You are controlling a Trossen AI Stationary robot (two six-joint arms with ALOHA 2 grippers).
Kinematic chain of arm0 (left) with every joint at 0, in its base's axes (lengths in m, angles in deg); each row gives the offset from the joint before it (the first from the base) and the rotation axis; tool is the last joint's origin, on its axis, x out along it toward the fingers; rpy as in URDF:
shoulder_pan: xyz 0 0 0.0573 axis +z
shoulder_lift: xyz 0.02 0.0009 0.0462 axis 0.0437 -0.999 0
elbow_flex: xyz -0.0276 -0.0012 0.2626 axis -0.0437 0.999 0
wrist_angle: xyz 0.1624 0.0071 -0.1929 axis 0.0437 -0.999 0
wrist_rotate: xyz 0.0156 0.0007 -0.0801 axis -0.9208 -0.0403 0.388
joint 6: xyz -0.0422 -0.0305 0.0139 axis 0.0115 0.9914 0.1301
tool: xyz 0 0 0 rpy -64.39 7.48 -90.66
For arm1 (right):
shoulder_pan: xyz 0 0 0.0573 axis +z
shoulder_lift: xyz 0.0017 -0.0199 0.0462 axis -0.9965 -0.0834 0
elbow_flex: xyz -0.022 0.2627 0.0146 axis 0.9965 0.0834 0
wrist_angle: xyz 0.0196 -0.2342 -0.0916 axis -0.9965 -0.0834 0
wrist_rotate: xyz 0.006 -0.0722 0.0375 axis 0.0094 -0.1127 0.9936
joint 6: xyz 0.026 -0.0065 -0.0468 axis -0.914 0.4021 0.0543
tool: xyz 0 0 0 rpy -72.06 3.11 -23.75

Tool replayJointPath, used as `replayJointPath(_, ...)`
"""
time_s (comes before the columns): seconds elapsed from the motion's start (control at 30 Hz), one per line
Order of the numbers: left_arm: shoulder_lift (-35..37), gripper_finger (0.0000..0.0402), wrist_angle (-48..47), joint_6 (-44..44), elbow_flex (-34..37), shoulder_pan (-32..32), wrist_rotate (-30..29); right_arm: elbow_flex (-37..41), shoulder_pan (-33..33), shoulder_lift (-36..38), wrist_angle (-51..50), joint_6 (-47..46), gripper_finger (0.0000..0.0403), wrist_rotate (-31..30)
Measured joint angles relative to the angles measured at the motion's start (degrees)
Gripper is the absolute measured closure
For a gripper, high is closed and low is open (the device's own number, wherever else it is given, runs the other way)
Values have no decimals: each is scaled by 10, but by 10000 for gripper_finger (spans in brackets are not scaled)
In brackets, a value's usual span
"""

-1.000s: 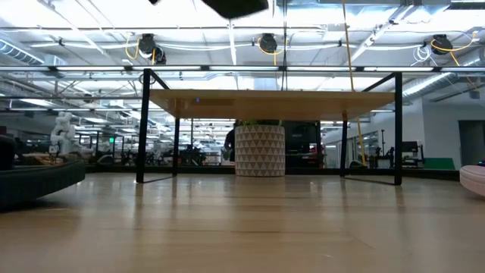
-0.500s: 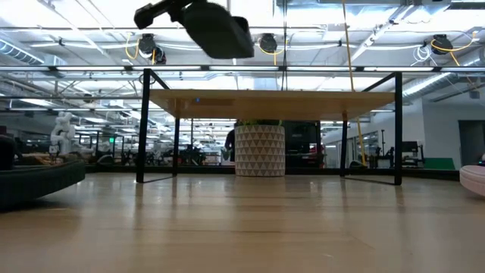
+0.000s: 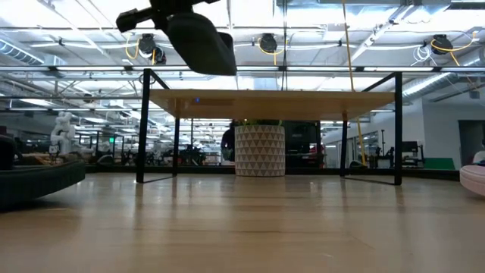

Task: Pick and place slides into the shelf
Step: Put the left black slipper on the shelf

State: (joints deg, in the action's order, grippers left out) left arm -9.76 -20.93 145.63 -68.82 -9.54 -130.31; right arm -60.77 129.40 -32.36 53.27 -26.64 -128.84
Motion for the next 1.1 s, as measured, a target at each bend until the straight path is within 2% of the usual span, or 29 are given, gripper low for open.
replayJointPath(0.27, -37, 401, -16, 3, 0, 16, 20, 0, 0, 0, -4, 7, 184, -1)
replayJointPath(0.53, -37, 401, -53, 27, 0, 22, 23, 0, 0, 0, -11, 7, 184, -2)
replayJointPath(1.1, -55, 401, -57, 14, 0, 33, 34, 0, 0, 0, -13, 7, 184, 0)
